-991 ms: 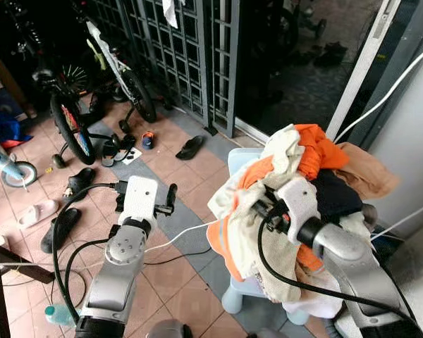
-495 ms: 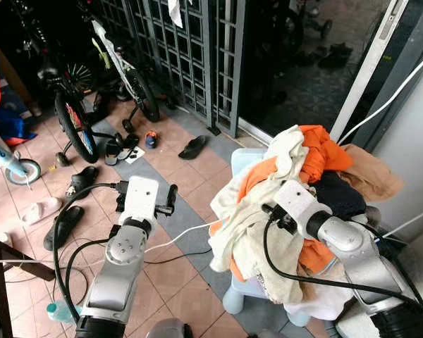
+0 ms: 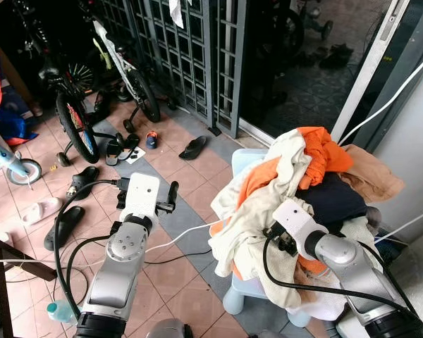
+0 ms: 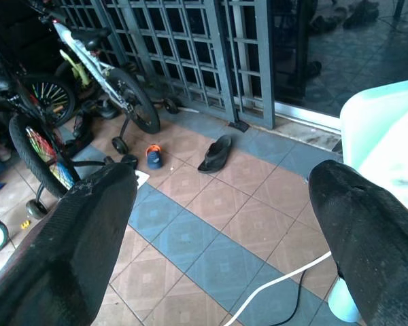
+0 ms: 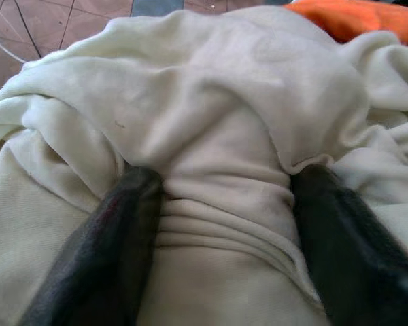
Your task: Clothes washing
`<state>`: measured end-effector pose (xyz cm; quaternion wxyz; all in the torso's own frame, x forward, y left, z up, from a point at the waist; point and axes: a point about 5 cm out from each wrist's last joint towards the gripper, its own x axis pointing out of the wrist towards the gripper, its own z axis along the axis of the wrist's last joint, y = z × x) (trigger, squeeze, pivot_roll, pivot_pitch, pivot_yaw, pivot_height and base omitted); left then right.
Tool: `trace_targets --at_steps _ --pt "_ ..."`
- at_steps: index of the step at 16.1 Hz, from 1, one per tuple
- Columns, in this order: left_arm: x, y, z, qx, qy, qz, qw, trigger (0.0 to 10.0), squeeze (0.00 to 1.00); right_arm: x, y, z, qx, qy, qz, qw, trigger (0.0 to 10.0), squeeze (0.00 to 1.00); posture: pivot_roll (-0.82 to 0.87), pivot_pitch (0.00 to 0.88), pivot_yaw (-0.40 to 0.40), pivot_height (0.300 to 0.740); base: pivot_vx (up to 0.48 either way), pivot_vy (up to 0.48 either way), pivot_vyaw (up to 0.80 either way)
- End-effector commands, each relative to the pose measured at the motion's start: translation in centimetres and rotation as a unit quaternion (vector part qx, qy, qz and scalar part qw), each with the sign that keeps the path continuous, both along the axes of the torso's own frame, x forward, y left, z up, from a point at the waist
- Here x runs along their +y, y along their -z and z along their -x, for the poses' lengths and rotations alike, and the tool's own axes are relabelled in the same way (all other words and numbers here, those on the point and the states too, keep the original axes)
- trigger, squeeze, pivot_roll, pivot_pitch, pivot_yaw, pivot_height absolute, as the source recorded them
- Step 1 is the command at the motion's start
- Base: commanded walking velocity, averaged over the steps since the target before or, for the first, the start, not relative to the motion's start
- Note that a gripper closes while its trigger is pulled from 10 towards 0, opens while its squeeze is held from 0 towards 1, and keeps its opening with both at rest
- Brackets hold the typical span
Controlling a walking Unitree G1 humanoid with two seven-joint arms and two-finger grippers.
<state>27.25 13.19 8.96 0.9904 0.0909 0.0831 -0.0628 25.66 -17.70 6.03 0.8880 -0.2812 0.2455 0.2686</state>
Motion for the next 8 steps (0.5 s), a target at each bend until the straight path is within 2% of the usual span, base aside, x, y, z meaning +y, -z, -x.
trace_targets --at_steps 1,4,8 --pt "0.05 0.1 -0.13 0.004 0.002 -0.006 1.0 10.0 0.0 -0.27 0.91 0.3 0.026 0.009 0.007 1.0 0.0 0.0 0.0 0.0 0.067 0.74 0.0 0.0 0.0" --pt "-0.01 0.1 -0.1 0.003 -0.002 -0.004 1.0 10.0 0.0 -0.39 1.11 -0.04 0.017 0.018 0.016 1.0 0.0 0.0 0.0 0.0 0.064 0.74 0.0 0.0 0.0" --pt "0.06 0.06 -0.08 0.004 -0.006 0.0 1.0 10.0 0.0 -0.34 1.06 -0.24 0.006 0.032 0.006 0.999 0.0 0.0 0.0 0.0 0.062 0.74 0.0 0.0 0.0"
